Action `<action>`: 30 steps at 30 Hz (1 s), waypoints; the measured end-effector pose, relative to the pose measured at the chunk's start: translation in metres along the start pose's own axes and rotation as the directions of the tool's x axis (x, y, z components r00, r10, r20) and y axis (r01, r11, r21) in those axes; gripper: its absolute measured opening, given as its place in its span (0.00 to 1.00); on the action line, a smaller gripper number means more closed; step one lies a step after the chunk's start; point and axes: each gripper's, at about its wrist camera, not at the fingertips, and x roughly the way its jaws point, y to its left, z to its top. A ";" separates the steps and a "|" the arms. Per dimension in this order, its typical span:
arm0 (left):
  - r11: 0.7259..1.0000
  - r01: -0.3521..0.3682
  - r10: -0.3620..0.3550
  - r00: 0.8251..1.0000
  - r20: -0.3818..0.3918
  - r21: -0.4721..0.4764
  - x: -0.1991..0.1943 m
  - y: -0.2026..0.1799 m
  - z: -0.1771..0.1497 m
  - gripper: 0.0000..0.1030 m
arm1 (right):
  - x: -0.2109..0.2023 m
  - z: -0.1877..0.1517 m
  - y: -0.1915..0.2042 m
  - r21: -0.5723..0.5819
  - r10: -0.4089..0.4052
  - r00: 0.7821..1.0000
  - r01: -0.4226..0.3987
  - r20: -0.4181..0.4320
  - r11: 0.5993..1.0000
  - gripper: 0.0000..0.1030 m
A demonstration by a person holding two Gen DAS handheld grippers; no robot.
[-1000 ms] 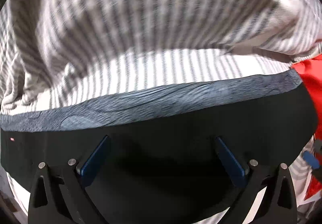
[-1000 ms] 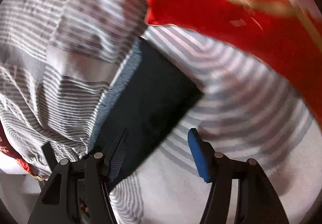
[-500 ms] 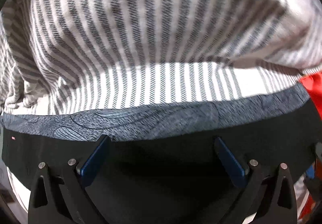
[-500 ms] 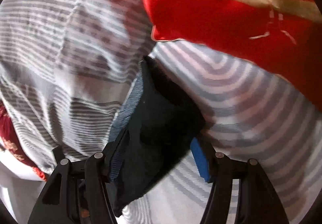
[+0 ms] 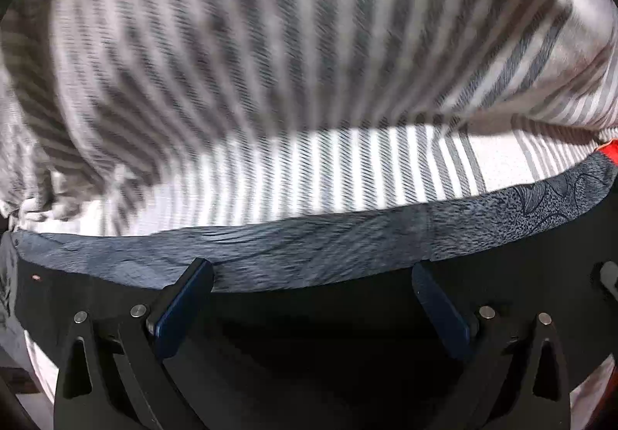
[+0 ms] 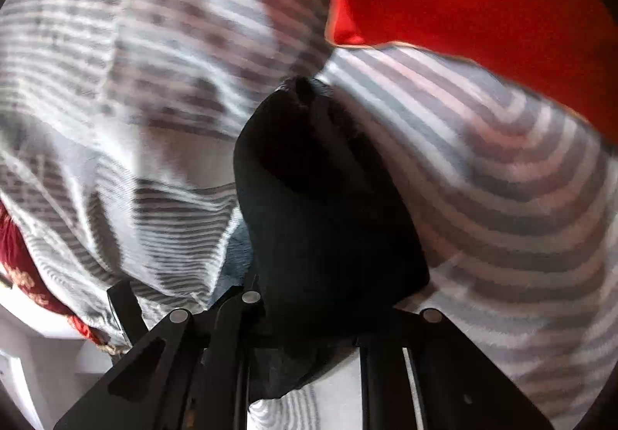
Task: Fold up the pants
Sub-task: 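Fold the held corner over the trousers with the right gripper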
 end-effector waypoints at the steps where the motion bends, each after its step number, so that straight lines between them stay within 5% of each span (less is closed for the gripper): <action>1: 1.000 0.004 -0.003 1.000 0.023 -0.011 -0.007 0.006 -0.001 1.00 | -0.002 -0.001 0.005 -0.017 0.002 1.000 -0.002 -0.001 1.000 0.14; 8: 0.999 0.010 -0.009 1.000 -0.019 0.042 0.003 -0.001 -0.027 1.00 | -0.020 -0.014 0.060 -0.156 0.046 0.999 -0.046 -0.001 0.987 0.15; 12: 0.998 0.023 -0.025 0.999 0.035 0.064 0.001 -0.002 -0.036 1.00 | -0.018 -0.032 0.102 -0.286 0.029 1.000 -0.030 -0.008 0.958 0.15; 16: 0.995 0.098 -0.098 0.995 -0.002 -0.012 -0.003 0.052 -0.032 1.00 | -0.012 -0.052 0.143 -0.394 0.005 1.000 -0.005 -0.003 0.919 0.15; 24: 0.991 0.052 -0.042 0.996 0.077 -0.122 -0.041 0.209 -0.061 1.00 | 0.045 -0.134 0.224 -0.650 -0.149 0.989 0.107 -0.010 0.752 0.15; 30: 0.976 -0.002 0.009 0.999 0.035 -0.216 -0.034 0.293 -0.114 1.00 | 0.130 -0.219 0.262 -0.819 -0.345 0.937 0.234 0.048 0.523 0.15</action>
